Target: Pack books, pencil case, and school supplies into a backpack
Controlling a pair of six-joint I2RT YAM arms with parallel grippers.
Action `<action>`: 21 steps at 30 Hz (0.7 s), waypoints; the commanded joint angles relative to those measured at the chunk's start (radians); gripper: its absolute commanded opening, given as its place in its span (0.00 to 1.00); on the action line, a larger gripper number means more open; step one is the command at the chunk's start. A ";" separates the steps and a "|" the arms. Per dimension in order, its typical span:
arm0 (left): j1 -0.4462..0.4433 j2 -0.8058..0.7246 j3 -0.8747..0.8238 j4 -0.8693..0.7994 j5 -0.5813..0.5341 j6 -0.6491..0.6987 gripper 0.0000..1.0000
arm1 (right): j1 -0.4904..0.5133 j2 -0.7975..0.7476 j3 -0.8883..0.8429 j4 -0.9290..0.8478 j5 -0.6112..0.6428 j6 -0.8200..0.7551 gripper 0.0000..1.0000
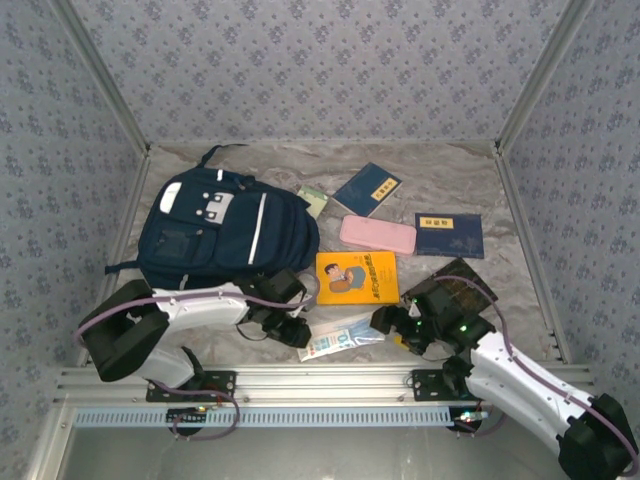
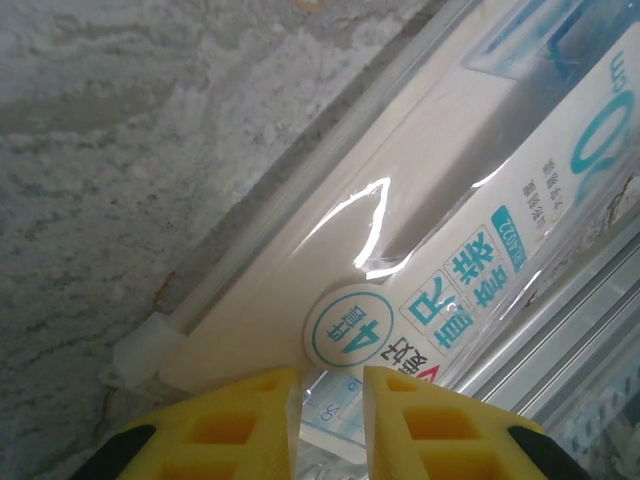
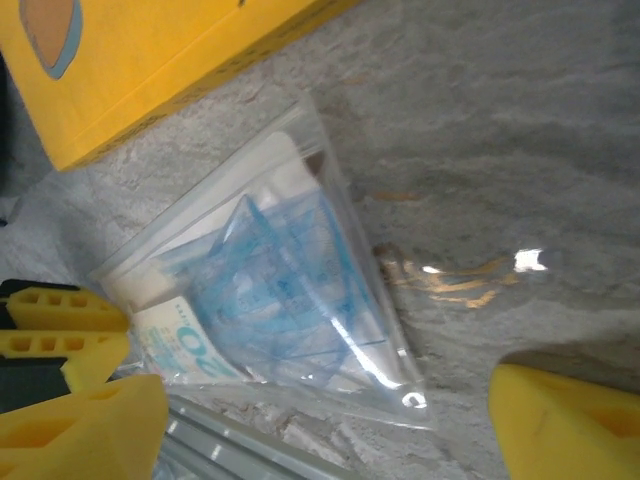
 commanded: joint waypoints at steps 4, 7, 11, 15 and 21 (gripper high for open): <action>-0.006 0.013 -0.016 -0.016 -0.039 0.010 0.22 | 0.031 0.017 0.006 0.056 -0.172 -0.026 0.84; -0.005 0.021 -0.017 -0.020 -0.050 0.013 0.22 | 0.031 0.026 0.009 0.075 -0.201 -0.041 0.84; -0.005 0.023 -0.020 -0.017 -0.056 0.020 0.21 | 0.010 0.029 0.010 0.033 -0.189 -0.095 0.83; -0.005 0.042 -0.017 -0.013 -0.052 0.027 0.19 | -0.031 0.030 -0.017 0.124 -0.158 -0.074 0.77; -0.005 0.050 -0.013 -0.019 -0.059 0.032 0.18 | -0.096 0.060 -0.004 0.144 -0.133 -0.098 0.73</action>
